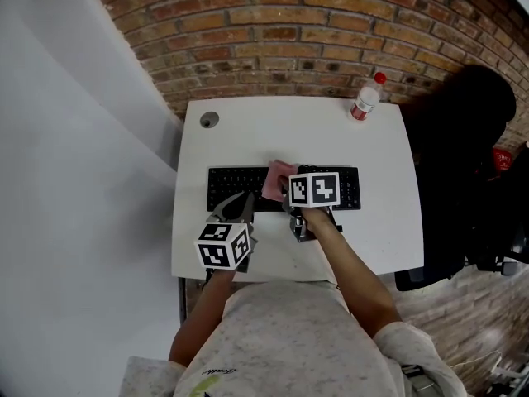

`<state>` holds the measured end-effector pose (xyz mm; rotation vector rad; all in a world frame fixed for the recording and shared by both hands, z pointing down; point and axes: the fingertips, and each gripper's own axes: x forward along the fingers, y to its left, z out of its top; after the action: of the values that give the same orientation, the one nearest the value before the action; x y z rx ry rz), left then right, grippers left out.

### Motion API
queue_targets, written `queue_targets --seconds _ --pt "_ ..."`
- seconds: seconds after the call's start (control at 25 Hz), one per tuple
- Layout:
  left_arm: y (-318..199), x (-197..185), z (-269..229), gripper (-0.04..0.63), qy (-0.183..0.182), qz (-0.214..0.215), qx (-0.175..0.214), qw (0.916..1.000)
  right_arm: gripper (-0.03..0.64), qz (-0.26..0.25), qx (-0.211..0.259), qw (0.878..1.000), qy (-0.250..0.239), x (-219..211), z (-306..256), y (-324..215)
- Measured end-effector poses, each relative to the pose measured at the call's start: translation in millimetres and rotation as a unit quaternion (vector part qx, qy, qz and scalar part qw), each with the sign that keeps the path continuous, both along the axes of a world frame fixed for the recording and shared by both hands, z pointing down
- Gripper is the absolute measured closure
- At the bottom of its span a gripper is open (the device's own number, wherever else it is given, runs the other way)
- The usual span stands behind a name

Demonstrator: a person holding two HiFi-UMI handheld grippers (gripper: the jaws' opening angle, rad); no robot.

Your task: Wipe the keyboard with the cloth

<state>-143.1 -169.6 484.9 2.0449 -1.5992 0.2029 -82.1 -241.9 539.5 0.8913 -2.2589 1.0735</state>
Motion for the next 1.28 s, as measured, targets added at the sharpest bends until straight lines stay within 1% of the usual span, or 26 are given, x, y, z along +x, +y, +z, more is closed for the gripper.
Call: queue_targets --seconds 0.32,0.56,0.8,1.12,1.28 --pt "-7 20 1 0.598 -0.002 0.018 -0.002 0.9998 0.591 0.022 0.002 1.0 -0.002 33 -5 -8" --pt "-15 39 1 0.598 -0.006 0.03 -0.004 0.9995 0.592 0.025 0.005 1.0 -0.002 56 -7 -11" --pt "-25 61 4 0.598 -0.01 0.039 -0.008 0.9992 0.592 0.027 0.005 1.0 -0.015 79 -6 -17" --pt "-39 86 7 0.598 -0.014 0.039 -0.014 0.9991 0.592 0.029 -0.004 0.999 -0.034 110 -5 -28" --pt "-46 98 6 0.598 -0.014 0.035 -0.014 0.9992 0.592 0.029 -0.004 0.999 -0.035 125 -2 -34"
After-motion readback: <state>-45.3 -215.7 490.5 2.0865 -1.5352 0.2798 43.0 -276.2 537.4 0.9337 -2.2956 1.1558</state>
